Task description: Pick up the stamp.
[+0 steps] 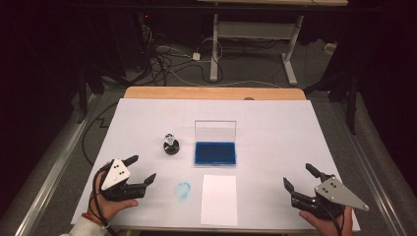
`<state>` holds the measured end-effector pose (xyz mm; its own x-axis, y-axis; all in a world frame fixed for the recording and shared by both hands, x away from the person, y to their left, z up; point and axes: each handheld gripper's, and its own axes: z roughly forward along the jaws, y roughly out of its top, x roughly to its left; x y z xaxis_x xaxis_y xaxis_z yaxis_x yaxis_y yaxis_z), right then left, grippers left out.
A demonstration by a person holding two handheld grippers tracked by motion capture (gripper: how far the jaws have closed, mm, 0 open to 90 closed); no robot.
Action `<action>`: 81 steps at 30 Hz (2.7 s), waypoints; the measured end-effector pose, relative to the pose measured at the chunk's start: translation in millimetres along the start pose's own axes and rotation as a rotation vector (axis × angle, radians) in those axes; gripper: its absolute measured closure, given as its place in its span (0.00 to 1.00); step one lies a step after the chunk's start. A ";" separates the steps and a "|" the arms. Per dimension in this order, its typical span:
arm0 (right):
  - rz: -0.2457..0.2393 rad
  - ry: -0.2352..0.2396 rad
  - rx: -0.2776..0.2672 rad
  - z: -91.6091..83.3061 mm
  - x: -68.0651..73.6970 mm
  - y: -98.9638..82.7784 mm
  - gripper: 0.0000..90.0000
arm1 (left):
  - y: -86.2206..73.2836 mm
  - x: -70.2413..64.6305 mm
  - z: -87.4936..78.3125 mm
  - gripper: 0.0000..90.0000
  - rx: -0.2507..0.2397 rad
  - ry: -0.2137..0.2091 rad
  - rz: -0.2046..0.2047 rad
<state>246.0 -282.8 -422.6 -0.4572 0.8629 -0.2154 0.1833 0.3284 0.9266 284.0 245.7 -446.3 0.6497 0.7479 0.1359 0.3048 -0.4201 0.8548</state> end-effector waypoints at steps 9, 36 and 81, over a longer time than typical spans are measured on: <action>-0.008 0.019 0.017 4.5 3.9 0.9 0.20 | 0.1 2.9 -0.7 0.21 0.026 -0.010 -0.011; -0.045 0.054 0.084 15.2 11.8 -5.2 0.20 | 54.2 48.3 37.5 0.22 0.193 -0.095 -0.023; -0.098 0.085 0.123 22.3 18.1 -6.9 0.22 | 84.8 55.7 136.2 0.60 0.370 -0.143 0.051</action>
<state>255.9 -260.8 -439.7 -0.5493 0.7904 -0.2712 0.2371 0.4586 0.8564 440.8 181.7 -434.5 0.7529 0.6532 0.0804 0.4828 -0.6312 0.6071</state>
